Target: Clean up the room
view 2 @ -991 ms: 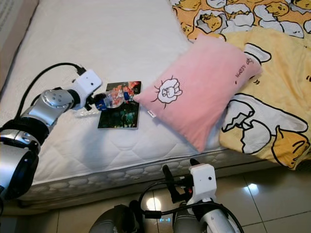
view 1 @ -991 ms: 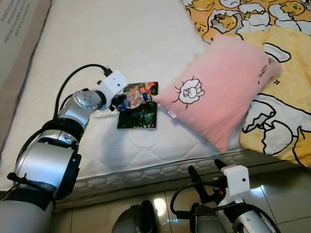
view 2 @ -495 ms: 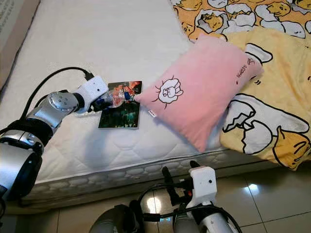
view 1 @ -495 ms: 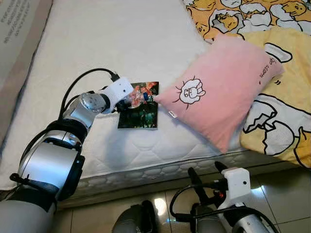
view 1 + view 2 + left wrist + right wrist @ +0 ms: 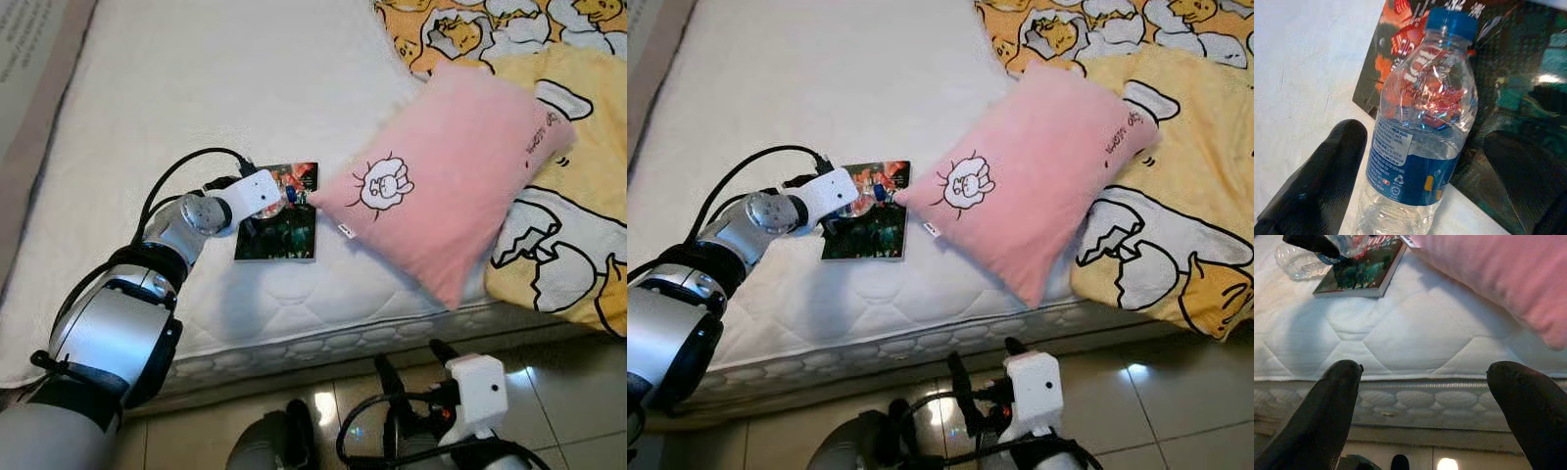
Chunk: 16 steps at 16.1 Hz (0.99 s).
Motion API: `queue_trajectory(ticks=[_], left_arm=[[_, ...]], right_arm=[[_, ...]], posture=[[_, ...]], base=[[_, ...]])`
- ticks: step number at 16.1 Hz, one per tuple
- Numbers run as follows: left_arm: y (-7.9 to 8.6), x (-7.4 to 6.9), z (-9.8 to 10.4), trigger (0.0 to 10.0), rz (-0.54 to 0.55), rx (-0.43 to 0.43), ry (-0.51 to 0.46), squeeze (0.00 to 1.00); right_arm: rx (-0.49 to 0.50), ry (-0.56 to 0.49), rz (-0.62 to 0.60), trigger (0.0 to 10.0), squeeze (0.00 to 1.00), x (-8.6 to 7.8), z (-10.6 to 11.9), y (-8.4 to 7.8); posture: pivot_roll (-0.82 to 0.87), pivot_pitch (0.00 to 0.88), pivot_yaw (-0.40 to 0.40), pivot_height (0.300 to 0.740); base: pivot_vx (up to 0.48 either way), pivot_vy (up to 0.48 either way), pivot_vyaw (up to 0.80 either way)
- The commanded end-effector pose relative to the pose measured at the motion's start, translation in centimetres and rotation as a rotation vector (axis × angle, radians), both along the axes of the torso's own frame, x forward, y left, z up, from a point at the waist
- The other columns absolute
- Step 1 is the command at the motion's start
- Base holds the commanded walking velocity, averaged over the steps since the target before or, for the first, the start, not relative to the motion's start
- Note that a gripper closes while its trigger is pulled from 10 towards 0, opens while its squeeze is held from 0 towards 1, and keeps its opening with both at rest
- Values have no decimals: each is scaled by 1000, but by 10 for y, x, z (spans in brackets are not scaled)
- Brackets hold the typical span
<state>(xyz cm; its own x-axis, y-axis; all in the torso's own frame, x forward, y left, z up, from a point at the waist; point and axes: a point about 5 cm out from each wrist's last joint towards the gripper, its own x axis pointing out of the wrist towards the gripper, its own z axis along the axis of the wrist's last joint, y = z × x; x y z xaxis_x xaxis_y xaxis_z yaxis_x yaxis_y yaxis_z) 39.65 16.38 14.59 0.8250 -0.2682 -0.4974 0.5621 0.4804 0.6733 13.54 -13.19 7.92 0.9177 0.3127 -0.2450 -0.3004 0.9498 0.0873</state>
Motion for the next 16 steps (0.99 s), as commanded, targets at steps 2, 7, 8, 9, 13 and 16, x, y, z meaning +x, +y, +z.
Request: queue_trajectory(ticks=[2, 7, 8, 9, 13, 16], left_arm=[[6, 2, 3, 10000, 37, 29, -6, 1000], [5, -4, -15, 10000, 105, 11, 30, 0], [4, -6, -20, 10000, 121, -2, 41, 0], [4, -8, -26, 10000, 125, -3, 55, 0], [3, -12, -33, 0, 165, -109, 84, 0], [9, -13, -34, 0, 225, -187, 89, 0]], right_arm=[[3, 24, 12, 10000, 0, -9, 2, 4], [1, 63, 5, 10000, 0, -26, 3, 4], [0, 70, 5, 10000, 0, -29, 4, 4], [-2, 74, 5, 10000, 0, -30, 4, 3], [-5, 81, -3, 10000, 0, -31, 5, 2], [-2, 77, -2, 10000, 0, -26, 4, 3]], posture=[[-325, 289, 151, 740], [-354, 326, 147, 740], [-359, 333, 145, 740], [-362, 334, 145, 740], [-365, 338, 142, 740], [-351, 327, 143, 740]], base=[[0, 0, 0], [0, 0, 0], [0, 0, 0], [0, 0, 0], [0, 0, 0], [0, 0, 0]])
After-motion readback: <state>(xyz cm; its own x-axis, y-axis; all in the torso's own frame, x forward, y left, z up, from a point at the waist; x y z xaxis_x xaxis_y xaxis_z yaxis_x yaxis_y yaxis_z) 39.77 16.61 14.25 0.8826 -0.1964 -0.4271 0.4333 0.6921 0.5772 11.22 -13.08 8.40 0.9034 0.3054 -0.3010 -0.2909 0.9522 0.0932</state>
